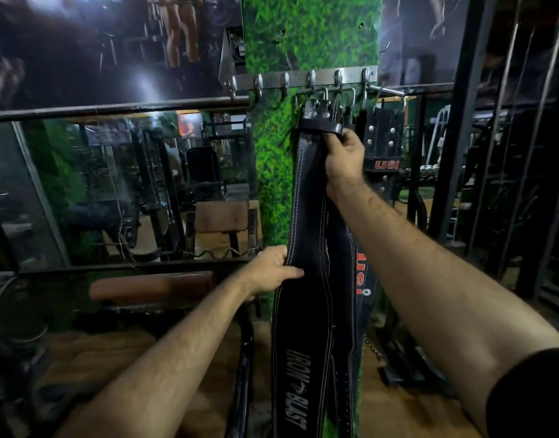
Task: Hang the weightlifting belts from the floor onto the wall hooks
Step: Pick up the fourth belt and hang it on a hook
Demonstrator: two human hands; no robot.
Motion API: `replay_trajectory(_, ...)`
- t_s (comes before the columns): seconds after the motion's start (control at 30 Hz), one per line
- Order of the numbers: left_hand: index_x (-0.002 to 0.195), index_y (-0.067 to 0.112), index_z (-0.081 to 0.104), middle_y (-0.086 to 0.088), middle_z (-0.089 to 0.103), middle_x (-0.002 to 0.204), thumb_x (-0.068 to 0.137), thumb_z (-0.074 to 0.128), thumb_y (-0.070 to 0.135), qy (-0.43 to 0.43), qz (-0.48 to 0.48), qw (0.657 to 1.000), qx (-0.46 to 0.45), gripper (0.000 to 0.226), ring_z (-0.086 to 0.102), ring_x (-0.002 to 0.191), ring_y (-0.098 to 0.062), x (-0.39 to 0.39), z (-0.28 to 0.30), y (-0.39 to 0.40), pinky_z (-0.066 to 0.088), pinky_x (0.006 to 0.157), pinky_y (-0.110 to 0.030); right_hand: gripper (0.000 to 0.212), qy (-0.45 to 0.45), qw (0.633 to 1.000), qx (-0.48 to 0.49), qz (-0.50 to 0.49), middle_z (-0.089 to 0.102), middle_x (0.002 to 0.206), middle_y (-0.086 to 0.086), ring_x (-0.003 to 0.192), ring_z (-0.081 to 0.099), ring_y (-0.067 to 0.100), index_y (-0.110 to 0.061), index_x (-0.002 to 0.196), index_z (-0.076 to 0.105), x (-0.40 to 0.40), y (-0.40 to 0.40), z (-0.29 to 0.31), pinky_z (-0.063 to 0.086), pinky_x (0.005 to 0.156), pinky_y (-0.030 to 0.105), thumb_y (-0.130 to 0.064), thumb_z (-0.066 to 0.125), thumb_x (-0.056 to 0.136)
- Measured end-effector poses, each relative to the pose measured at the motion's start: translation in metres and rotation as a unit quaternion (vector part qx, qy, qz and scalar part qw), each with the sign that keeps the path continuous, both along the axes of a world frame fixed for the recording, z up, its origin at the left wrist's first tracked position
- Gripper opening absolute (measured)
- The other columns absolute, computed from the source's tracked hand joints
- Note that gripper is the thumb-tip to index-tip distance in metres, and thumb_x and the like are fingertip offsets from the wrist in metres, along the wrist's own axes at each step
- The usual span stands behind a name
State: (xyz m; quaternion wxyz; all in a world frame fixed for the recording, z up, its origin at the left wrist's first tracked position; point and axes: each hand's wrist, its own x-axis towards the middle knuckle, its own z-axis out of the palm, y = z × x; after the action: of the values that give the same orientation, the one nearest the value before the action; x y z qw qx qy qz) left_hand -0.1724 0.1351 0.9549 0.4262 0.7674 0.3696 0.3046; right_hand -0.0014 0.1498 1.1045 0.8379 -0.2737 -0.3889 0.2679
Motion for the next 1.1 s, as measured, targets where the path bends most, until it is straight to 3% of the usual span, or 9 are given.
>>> replay_trajectory(0.13, 0.146, -0.002, 0.041, -0.010, 0.053, 0.148, 0.096, 0.067, 0.035, -0.159, 0.050, 0.986, 0.000, 0.067, 0.053, 0.133, -0.029, 0.008, 0.066, -0.014, 0.044, 0.105, -0.046, 0.014, -0.073, 0.997, 0.007, 0.011, 0.068, 0.083, 0.006, 0.073, 0.064, 0.016, -0.014, 0.088, 0.062, -0.016, -0.011, -0.008, 0.057, 0.069, 0.029, -0.001, 0.063, 0.095)
replay_trajectory(0.43, 0.124, 0.001, 0.060, -0.012, 0.067, 0.127, 0.098, 0.059, 0.038, -0.387, 0.136, 0.907, 0.095, 0.045, 0.064, 0.118, -0.019, 0.034, 0.107, -0.022, 0.048, 0.107, -0.035, 0.012, -0.256, 0.966, -0.002, -0.027, 0.065, 0.093, -0.011, 0.079, 0.060, -0.014, -0.016, 0.105, 0.059, -0.044, -0.044, -0.101, 0.046, 0.076, 0.008, -0.016, 0.068, 0.096)
replay_trajectory(0.6, 0.098, 0.017, 0.070, -0.009, 0.069, 0.106, 0.095, 0.060, 0.030, -0.416, 0.105, 0.896, 0.110, 0.016, 0.060, 0.103, -0.022, 0.030, 0.112, -0.010, 0.045, 0.109, -0.049, 0.016, -0.312, 0.934, -0.123, 0.118, 0.078, 0.096, 0.003, 0.087, 0.073, 0.012, -0.019, 0.096, 0.072, -0.028, -0.041, -0.189, 0.061, 0.083, 0.037, -0.013, 0.081, 0.084)
replay_trajectory(0.67, 0.107, 0.013, 0.071, -0.010, 0.070, 0.114, 0.092, 0.063, 0.033, -0.433, 0.113, 0.889, 0.102, 0.026, 0.061, 0.109, -0.023, 0.028, 0.113, -0.006, 0.040, 0.116, -0.055, 0.025, -0.347, 0.908, -0.186, 0.144, 0.079, 0.102, 0.006, 0.095, 0.075, 0.020, -0.021, 0.098, 0.073, -0.018, -0.041, -0.207, 0.060, 0.092, 0.051, -0.018, 0.087, 0.078)
replay_trajectory(0.83, 0.145, -0.001, 0.045, -0.016, 0.052, 0.151, 0.062, 0.080, 0.068, -0.448, 0.146, 0.878, 0.087, 0.113, 0.048, 0.142, -0.031, 0.013, 0.134, 0.033, 0.035, 0.121, -0.054, 0.033, -0.508, 0.764, -0.336, 0.214, 0.075, 0.105, 0.000, 0.098, 0.071, 0.015, -0.020, 0.103, 0.070, 0.001, -0.048, -0.182, 0.059, 0.094, 0.040, -0.033, 0.086, 0.078)
replay_trajectory(0.9, 0.146, 0.004, 0.046, -0.016, 0.051, 0.153, 0.056, 0.082, 0.073, -0.426, 0.143, 0.891, 0.067, 0.119, 0.050, 0.141, -0.031, 0.009, 0.145, 0.041, 0.039, 0.119, -0.053, 0.046, -0.425, 0.836, -0.273, 0.216, 0.075, 0.108, 0.007, 0.101, 0.071, 0.024, -0.005, 0.107, 0.069, -0.005, -0.045, -0.148, 0.056, 0.096, 0.040, -0.040, 0.084, 0.080)
replay_trajectory(0.97, 0.138, 0.000, 0.054, -0.016, 0.062, 0.140, 0.078, 0.077, 0.056, -0.421, 0.133, 0.896, 0.052, 0.085, 0.062, 0.127, -0.029, 0.011, 0.154, 0.018, 0.049, 0.110, -0.049, 0.023, -0.315, 0.908, -0.159, 0.227, 0.074, 0.100, 0.013, 0.095, 0.068, 0.028, 0.000, 0.098, 0.071, -0.023, -0.049, -0.108, 0.057, 0.086, 0.036, -0.020, 0.078, 0.088)
replay_trajectory(1.03, 0.134, 0.001, 0.057, -0.017, 0.068, 0.130, 0.093, 0.068, 0.038, -0.421, 0.127, 0.897, 0.040, 0.057, 0.068, 0.117, -0.030, 0.017, 0.159, 0.007, 0.055, 0.101, -0.045, 0.007, -0.292, 0.927, -0.092, 0.216, 0.075, 0.097, 0.015, 0.089, 0.069, 0.025, -0.003, 0.095, 0.073, -0.036, -0.051, -0.087, 0.060, 0.079, 0.031, -0.005, 0.074, 0.089)
replay_trajectory(1.1, 0.149, 0.009, 0.044, -0.016, 0.061, 0.143, 0.084, 0.075, 0.043, -0.438, 0.124, 0.890, 0.024, 0.080, 0.061, 0.129, -0.031, 0.015, 0.161, 0.012, 0.050, 0.108, -0.050, 0.011, -0.322, 0.921, -0.102, 0.194, 0.077, 0.093, 0.008, 0.081, 0.073, 0.013, -0.005, 0.097, 0.074, -0.037, -0.052, -0.101, 0.060, 0.073, 0.022, -0.004, 0.076, 0.087)
